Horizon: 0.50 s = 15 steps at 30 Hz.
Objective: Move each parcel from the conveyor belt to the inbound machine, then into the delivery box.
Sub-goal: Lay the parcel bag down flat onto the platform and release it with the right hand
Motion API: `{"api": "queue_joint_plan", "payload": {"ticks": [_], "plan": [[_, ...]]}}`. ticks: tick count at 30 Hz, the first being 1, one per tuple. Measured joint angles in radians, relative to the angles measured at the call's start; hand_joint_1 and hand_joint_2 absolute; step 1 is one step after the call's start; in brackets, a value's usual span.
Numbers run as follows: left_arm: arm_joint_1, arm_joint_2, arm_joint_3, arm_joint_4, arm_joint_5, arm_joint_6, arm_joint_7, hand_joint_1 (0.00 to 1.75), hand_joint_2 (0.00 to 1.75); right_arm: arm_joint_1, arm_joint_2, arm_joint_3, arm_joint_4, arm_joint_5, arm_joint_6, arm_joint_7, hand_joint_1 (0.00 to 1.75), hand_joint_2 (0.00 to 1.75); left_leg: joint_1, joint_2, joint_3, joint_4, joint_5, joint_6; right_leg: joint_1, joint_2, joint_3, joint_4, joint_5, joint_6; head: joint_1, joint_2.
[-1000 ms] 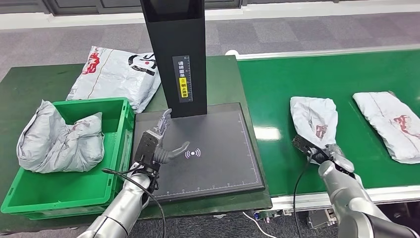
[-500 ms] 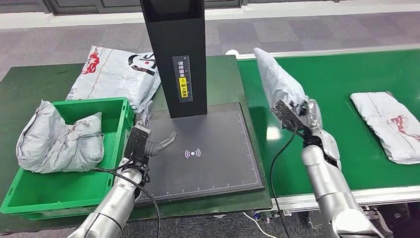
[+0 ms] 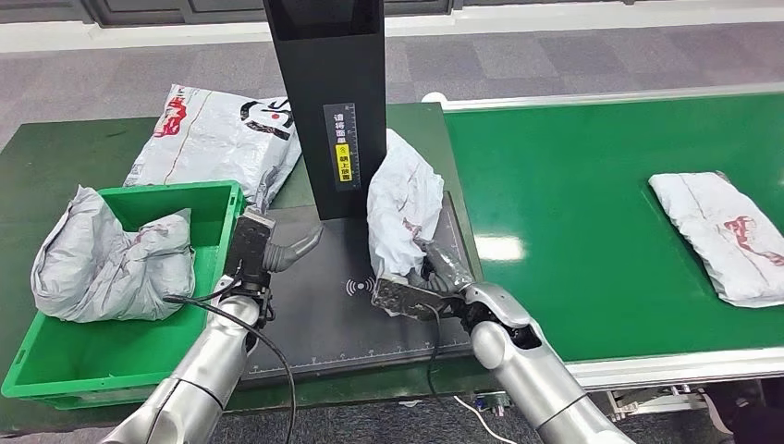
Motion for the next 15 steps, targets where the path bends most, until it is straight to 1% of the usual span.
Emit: {"api": "queue_joint_plan", "payload": {"ticks": [1, 3, 5, 8, 9, 12, 13, 15], "plan": [[-0.010, 0.002, 0.000, 0.004, 0.000, 0.004, 0.001, 0.00, 1.75, 0.005, 0.007, 0.081, 0.011, -0.025, 0.048, -0.003, 1.75, 1.75, 0.000, 0.000, 0.000, 0.000, 0.000, 0.000, 0.000, 0.000, 0.000, 0.000, 0.000, 0.000, 0.000, 0.000], [-0.020, 0.005, 0.000, 0.008, 0.001, 0.010, 0.002, 0.00, 1.75, -0.006, 0.009, 0.181, 0.056, -0.057, 0.111, -0.017, 1.75, 1.75, 0.000, 0.000, 0.000, 0.000, 0.000, 0.000, 0.000, 0.000, 0.000, 0.000, 0.000, 0.000, 0.000, 0.000], [-0.023, 0.006, 0.000, 0.011, 0.002, 0.013, -0.001, 0.00, 1.75, -0.024, 0.009, 0.241, 0.106, -0.061, 0.139, -0.033, 1.75, 1.75, 0.000, 0.000, 0.000, 0.000, 0.000, 0.000, 0.000, 0.000, 0.000, 0.000, 0.000, 0.000, 0.000, 0.000], [-0.023, 0.007, 0.000, 0.012, 0.004, 0.015, -0.004, 0.00, 1.75, -0.056, 0.012, 0.318, 0.172, -0.054, 0.156, -0.053, 1.75, 1.75, 0.000, 0.001, 0.001, 0.000, 0.000, 0.000, 0.000, 0.001, 0.000, 0.000, 0.000, 0.000, 0.000, 0.000], [-0.023, 0.007, 0.000, 0.012, 0.003, 0.016, -0.004, 0.00, 1.75, -0.069, 0.013, 0.339, 0.189, -0.053, 0.159, -0.059, 1.37, 1.75, 0.000, 0.001, 0.001, 0.000, 0.000, 0.000, 0.000, 0.001, 0.001, 0.000, 0.000, 0.000, 0.000, 0.000], [-0.023, 0.007, 0.000, 0.011, 0.000, 0.016, -0.002, 0.00, 1.75, -0.102, 0.014, 0.390, 0.224, -0.052, 0.164, -0.071, 0.06, 1.75, 0.000, 0.004, 0.004, 0.000, 0.000, 0.000, 0.000, 0.003, 0.001, 0.000, 0.000, 0.000, 0.000, 0.000], [-0.023, 0.007, 0.000, 0.010, -0.003, 0.017, 0.001, 0.00, 1.75, -0.107, 0.014, 0.403, 0.229, -0.052, 0.160, -0.069, 0.00, 1.75, 0.000, 0.004, 0.004, 0.000, 0.000, 0.000, 0.000, 0.004, 0.002, 0.000, 0.000, 0.000, 0.000, 0.000], [-0.023, 0.006, 0.000, 0.002, -0.014, 0.024, 0.011, 0.00, 1.75, -0.110, 0.014, 0.419, 0.229, -0.057, 0.141, -0.055, 0.00, 1.75, 0.000, 0.004, 0.005, 0.000, 0.000, 0.000, 0.000, 0.004, 0.002, 0.000, 0.000, 0.000, 0.000, 0.000]]}}
